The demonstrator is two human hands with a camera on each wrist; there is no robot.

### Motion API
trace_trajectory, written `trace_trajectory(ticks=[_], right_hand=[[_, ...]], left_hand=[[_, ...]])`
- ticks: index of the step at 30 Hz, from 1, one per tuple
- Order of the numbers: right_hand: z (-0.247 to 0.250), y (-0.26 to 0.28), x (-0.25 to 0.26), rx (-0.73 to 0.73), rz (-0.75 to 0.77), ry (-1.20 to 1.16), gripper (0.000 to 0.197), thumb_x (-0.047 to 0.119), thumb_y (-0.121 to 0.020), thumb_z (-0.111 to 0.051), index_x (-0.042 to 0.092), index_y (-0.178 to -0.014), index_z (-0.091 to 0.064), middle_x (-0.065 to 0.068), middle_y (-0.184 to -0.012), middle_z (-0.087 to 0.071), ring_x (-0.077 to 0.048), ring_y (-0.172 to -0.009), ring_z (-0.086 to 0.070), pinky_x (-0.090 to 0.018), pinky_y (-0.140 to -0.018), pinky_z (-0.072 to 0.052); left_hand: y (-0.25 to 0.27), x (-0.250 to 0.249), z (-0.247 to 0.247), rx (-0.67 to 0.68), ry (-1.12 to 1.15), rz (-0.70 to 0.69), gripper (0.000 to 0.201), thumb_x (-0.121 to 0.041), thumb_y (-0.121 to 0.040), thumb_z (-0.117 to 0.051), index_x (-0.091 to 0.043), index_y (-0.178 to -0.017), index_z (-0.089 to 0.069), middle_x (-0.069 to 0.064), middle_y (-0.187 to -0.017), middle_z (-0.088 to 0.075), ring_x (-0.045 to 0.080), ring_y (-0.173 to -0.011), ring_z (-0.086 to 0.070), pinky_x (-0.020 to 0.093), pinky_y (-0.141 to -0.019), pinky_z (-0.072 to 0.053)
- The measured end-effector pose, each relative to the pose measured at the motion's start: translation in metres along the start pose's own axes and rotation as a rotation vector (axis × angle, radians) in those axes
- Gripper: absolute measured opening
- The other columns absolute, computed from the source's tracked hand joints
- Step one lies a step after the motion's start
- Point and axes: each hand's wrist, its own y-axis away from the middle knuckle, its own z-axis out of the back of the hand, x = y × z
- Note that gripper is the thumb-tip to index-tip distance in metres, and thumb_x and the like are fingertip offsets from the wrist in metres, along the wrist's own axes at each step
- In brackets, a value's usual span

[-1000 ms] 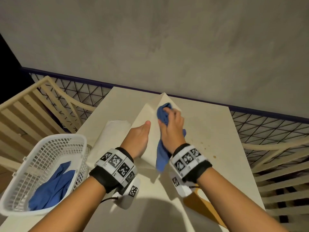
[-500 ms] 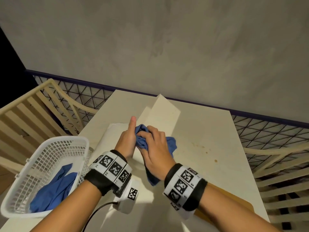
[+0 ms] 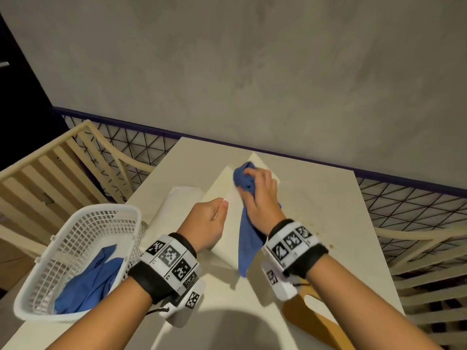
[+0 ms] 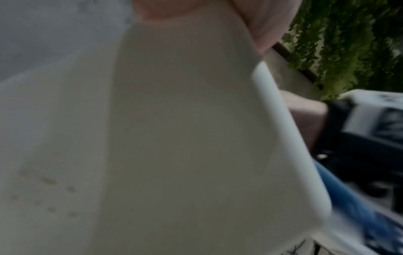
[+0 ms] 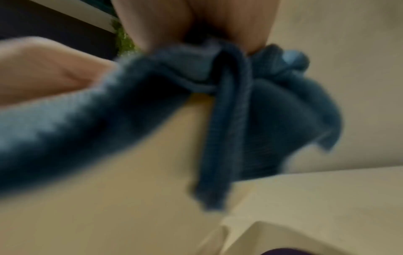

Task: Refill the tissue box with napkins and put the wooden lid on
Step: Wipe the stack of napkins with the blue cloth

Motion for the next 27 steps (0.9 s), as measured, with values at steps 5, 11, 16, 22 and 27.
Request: trace_trajectory(ticks=[5,11,16,22,27], right_hand=[[0.008,-0.022,-0.016,-0.175,-0.317,0.022,0.039,0.012,-0.094,-0.047,0.007,-0.133,-0.039,-0.018,-0.134,-0.037,-0.036,-0.117,-0.036,-0.033,-0.097,-0.028],[0.000,0.011,-0.010,0.022,-0.113,0.059,0.039,0.009,-0.094,-0.046,0.008,-0.132,-0.040,-0.015,-0.135,-0.035,-0.032,-0.120,-0.033,-0.027,-0.099,-0.027],[0.025,-0.020,-0.045,-0.230,-0.526,-0.320,0.043,0.015,-0.097,-0.043,0.006,-0.137,-0.031,-0.022,-0.139,-0.031,-0.034,-0.127,-0.034,-0.037,-0.104,-0.032],[0.063,-0.019,-0.060,-0.237,-0.714,-0.931,0.042,0.029,-0.099,-0.035,0.010,-0.135,-0.031,-0.013,-0.115,-0.050,-0.028,-0.108,-0.051,-0.045,-0.100,-0.040],[0.080,-0.013,-0.070,-0.147,-0.740,-0.930,0.040,0.033,-0.098,-0.035,0.005,-0.125,-0.043,-0.011,-0.098,-0.058,-0.022,-0.085,-0.057,-0.034,-0.075,-0.048]], left_hand=[[0.007,-0.002,-0.003,0.006,-0.011,-0.032,0.046,-0.013,-0.098,-0.035,-0.020,-0.054,-0.024,-0.003,-0.049,-0.029,0.010,-0.047,-0.029,0.013,-0.047,-0.030],[0.006,0.000,-0.009,-0.028,0.048,0.012,0.047,-0.011,-0.097,-0.035,-0.020,-0.053,-0.022,-0.003,-0.050,-0.026,0.011,-0.048,-0.028,0.013,-0.047,-0.029],[0.012,0.003,-0.010,-0.047,0.070,-0.026,0.046,-0.012,-0.097,-0.036,-0.020,-0.053,-0.023,-0.004,-0.049,-0.026,0.006,-0.044,-0.035,0.015,-0.047,-0.029],[0.017,-0.007,-0.003,0.164,0.186,-0.110,0.030,-0.029,-0.095,-0.028,-0.013,-0.086,-0.052,0.015,-0.072,-0.057,0.009,-0.063,-0.052,0.027,-0.064,-0.041],[0.010,-0.013,-0.002,0.609,0.394,-0.013,0.048,-0.016,-0.082,-0.043,-0.045,-0.117,-0.029,-0.029,-0.122,-0.043,-0.023,-0.107,-0.046,0.000,-0.089,-0.038]])
